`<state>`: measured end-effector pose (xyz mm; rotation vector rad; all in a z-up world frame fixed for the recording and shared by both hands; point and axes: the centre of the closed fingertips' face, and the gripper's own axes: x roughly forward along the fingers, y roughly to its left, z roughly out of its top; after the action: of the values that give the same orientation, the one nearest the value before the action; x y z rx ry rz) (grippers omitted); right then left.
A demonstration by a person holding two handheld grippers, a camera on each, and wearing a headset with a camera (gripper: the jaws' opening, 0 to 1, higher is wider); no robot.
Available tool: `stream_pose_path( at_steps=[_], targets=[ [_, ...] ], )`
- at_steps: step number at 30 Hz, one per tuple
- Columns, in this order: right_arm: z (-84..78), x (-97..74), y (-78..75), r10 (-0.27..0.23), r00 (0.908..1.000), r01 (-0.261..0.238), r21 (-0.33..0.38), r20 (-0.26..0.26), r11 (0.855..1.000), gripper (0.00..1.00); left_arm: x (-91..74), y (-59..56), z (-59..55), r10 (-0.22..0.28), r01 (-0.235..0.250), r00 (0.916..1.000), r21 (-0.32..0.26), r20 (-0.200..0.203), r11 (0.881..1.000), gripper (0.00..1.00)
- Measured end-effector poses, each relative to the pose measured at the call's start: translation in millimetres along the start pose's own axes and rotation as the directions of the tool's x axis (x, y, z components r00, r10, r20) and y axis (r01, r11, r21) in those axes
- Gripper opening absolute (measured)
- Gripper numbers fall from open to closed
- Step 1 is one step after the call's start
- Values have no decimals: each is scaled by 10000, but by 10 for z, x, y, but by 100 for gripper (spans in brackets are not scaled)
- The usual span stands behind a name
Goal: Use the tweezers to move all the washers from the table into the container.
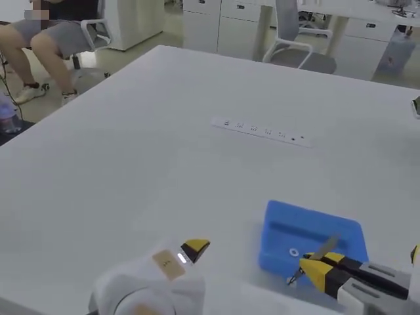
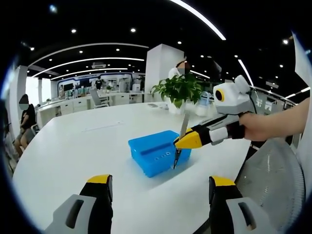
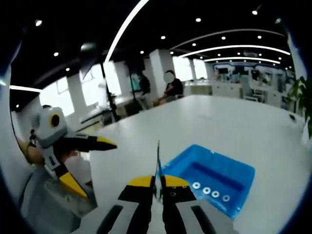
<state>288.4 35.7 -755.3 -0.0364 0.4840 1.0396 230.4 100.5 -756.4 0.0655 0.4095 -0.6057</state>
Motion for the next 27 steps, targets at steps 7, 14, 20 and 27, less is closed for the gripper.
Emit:
stream_pose_path(
  at_steps=[7, 14, 20, 27],
  targets=[
    [197, -18, -45, 40, 9995, -43, 90, 326, 9999, 3, 3, -17, -6, -90, 90, 10000, 42, -42, 10000, 82],
    [340, -26, -157, -109, 9980, 92, 277, 628, 9996, 3, -7, -16, 39, -94, 96, 9998, -113, 167, 9999, 82],
    [413, 14, -195, -227, 9984, 219, 162, 522, 9996, 3, -10, -18, 62, -98, 102, 9996, -156, 272, 9998, 82],
    [495, 72, -226, -227, 9988, 233, -112, 438, 9997, 3, -14, -5, 67, -8, 13, 9997, -179, 263, 9998, 82]
  ],
)
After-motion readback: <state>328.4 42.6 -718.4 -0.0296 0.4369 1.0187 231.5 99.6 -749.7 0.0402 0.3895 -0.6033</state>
